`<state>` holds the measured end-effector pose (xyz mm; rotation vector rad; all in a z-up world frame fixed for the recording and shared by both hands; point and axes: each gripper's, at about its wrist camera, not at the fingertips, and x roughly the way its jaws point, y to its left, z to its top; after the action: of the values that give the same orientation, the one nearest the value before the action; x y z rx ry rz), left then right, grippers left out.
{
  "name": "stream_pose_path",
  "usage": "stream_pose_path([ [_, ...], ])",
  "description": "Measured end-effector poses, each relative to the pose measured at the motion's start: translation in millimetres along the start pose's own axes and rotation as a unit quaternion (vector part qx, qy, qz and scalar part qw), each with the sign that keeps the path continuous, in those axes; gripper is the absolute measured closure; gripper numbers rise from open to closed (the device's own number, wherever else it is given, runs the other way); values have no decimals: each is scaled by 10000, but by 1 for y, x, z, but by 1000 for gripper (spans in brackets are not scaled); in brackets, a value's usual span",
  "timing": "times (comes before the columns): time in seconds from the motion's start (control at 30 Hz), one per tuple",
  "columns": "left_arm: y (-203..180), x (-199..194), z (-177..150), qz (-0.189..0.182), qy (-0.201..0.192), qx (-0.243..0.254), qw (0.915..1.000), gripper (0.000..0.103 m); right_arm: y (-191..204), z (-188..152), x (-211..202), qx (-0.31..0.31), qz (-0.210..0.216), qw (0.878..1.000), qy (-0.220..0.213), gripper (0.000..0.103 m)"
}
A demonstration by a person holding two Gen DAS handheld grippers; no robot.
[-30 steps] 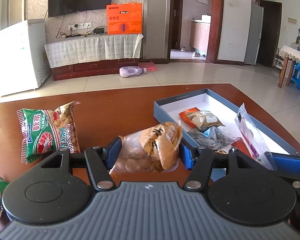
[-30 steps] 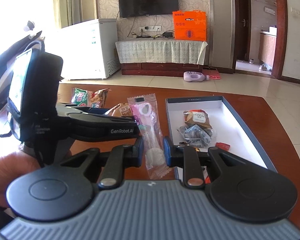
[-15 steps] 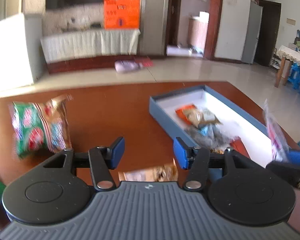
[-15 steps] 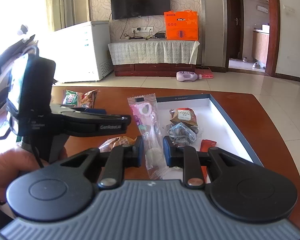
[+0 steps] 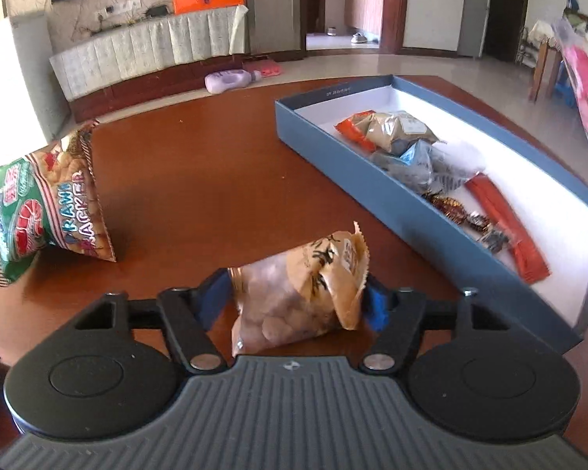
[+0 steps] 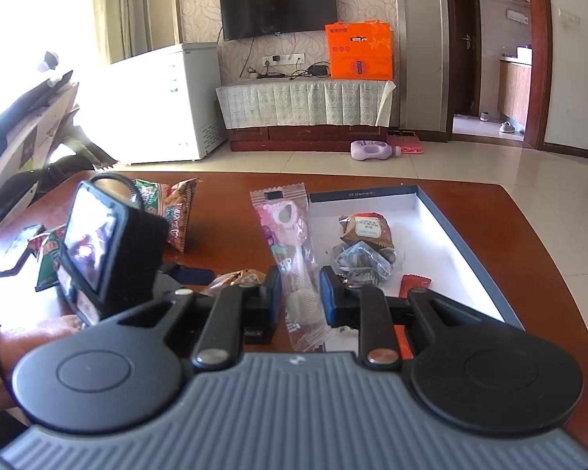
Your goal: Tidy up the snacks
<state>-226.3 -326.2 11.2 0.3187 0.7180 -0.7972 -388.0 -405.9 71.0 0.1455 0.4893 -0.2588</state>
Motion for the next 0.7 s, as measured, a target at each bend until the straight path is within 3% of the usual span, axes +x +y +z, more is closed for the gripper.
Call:
stream_pose_path([
  [0.1, 6, -4, 2, -49, -74, -158, 9998, 41, -1, 1, -1, 16, 3, 10000, -25, 79],
  [0.37, 8, -33, 19, 56, -609, -426, 9972, 41, 0, 1, -3, 1, 9, 10000, -98, 79],
  [0.7, -15, -53, 39, 85, -1004, -308, 9944, 41, -3, -1, -8, 40, -83, 9997, -222, 79],
])
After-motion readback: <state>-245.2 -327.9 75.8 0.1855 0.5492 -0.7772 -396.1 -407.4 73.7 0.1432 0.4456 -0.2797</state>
